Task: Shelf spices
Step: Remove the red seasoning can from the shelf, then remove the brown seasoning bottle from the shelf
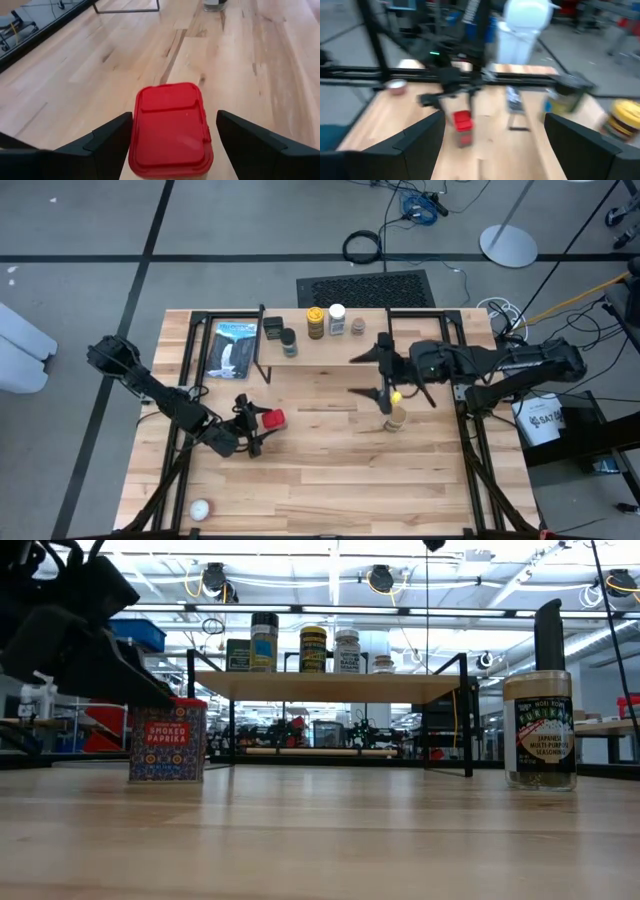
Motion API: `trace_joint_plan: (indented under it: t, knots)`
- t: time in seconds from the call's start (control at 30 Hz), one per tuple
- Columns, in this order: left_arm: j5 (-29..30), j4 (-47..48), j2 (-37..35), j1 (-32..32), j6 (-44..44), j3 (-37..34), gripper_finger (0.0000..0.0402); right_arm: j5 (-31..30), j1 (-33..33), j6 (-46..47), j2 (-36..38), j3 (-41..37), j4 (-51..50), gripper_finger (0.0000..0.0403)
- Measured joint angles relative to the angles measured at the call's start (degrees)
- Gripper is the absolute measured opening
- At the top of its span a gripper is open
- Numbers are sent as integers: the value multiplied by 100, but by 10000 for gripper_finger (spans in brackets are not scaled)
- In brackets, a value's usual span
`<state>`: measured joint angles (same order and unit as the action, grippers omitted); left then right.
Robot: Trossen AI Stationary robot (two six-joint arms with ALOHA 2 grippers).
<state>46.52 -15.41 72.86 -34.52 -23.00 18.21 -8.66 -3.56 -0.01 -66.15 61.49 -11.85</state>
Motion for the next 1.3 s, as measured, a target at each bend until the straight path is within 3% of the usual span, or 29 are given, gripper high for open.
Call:
trace_joint_plan:
  t: [0.27,0.53,0.67,1.03,1.3]
  knots:
    - [63,624,-24,0,105,272,298,44,1046,-77,0,0,-385,329]
    - [315,1570,-624,0,135,657,298,1808,2703,-405,0,0,-680,329]
    - [436,2075,-1024,0,148,944,298,2318,3275,-672,-95,0,-639,329]
    - [605,2184,-1467,0,299,1658,298,2559,3806,-1246,-1213,1,-451,329]
    - [592,1970,-1464,0,868,1754,298,2530,3910,-1270,-1722,0,-164,329]
